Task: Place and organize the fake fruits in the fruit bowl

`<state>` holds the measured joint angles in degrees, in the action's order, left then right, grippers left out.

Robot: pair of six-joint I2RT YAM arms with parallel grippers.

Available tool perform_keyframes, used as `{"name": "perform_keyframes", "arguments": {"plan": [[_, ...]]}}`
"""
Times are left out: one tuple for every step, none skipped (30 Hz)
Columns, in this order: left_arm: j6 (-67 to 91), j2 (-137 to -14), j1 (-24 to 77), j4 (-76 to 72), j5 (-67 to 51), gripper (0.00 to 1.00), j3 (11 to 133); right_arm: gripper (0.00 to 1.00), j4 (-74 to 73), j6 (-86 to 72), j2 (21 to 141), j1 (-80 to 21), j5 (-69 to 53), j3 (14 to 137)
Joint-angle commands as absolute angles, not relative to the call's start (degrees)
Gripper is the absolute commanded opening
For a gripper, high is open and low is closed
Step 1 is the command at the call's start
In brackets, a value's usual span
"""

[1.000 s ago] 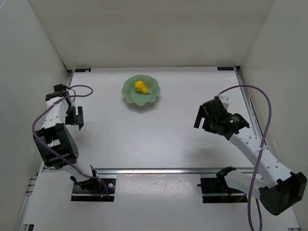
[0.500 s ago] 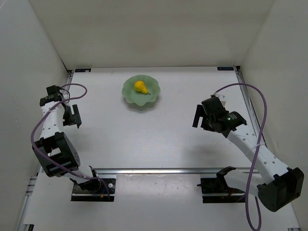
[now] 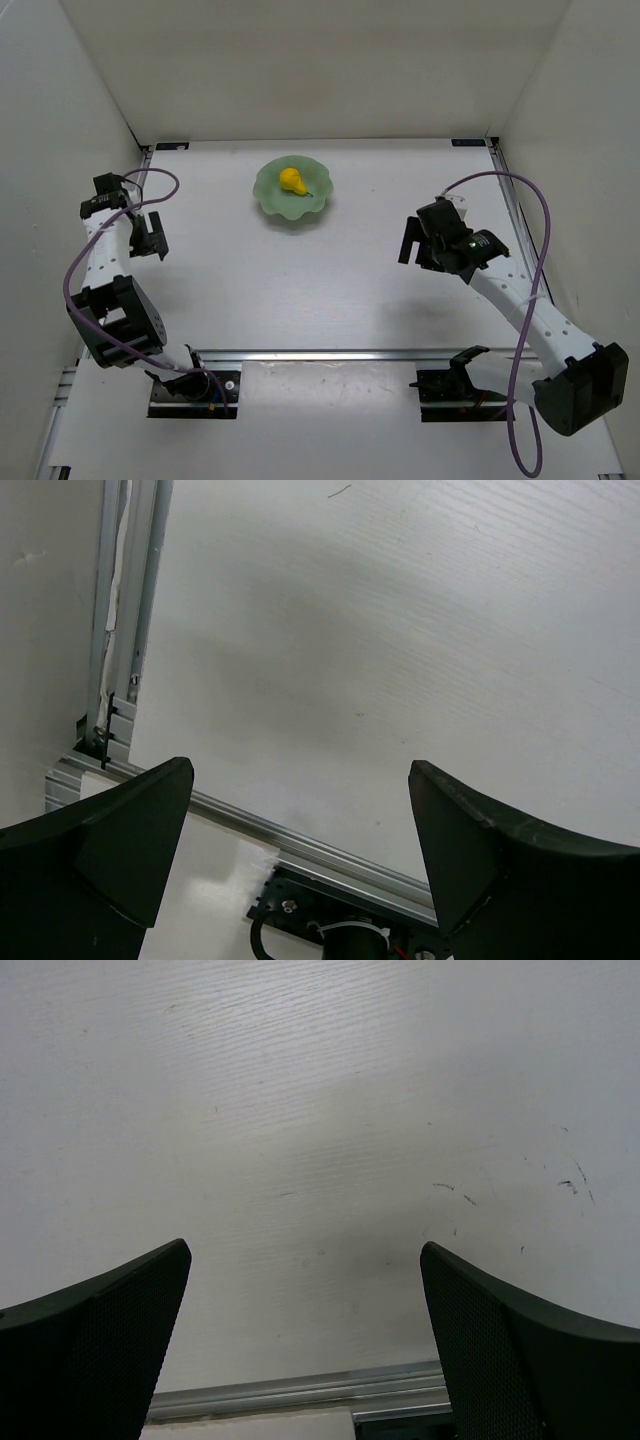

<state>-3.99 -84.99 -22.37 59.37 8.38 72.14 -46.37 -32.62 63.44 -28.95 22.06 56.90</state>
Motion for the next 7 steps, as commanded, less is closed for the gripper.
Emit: {"name": "perform_keyframes", "arguments": {"plan": [[-3.3, -83.4, -22.4, 58.9, 7.5, 1.0, 73.2, 1.0, -45.3, -32.1, 63.4, -28.8, 21.8, 59.5], [-3.3, -83.4, -22.4, 58.9, 6.9, 1.0, 73.2, 1.0, -45.3, -32.1, 63.4, -28.8, 21.8, 59.5], [-3.3, -83.4, -22.4, 58.9, 6.9, 1.0, 73.2, 1.0, -45.3, -32.1, 63.4, -28.8, 21.8, 59.5], [-3.9, -82.6, -22.4, 58.2, 6.9, 1.0, 73.2, 1.0, -45.3, -32.1, 63.4, -28.8, 21.8, 59.5], [-3.9, -81.8, -22.4, 58.2, 6.4, 1.0, 72.6, 1.0, -45.3, -32.1, 63.4, -28.8, 21.8, 59.5], [-4.4, -81.8, -22.4, 57.7, 5.9, 1.0, 72.6, 1.0, -45.3, -32.1, 63.4, -28.8, 21.8, 59.5], [-4.4, -81.3, -22.4, 57.7, 5.9, 1.0, 72.6, 1.0, -45.3, -32.1, 63.4, -28.8, 21.8, 59.5]]}}
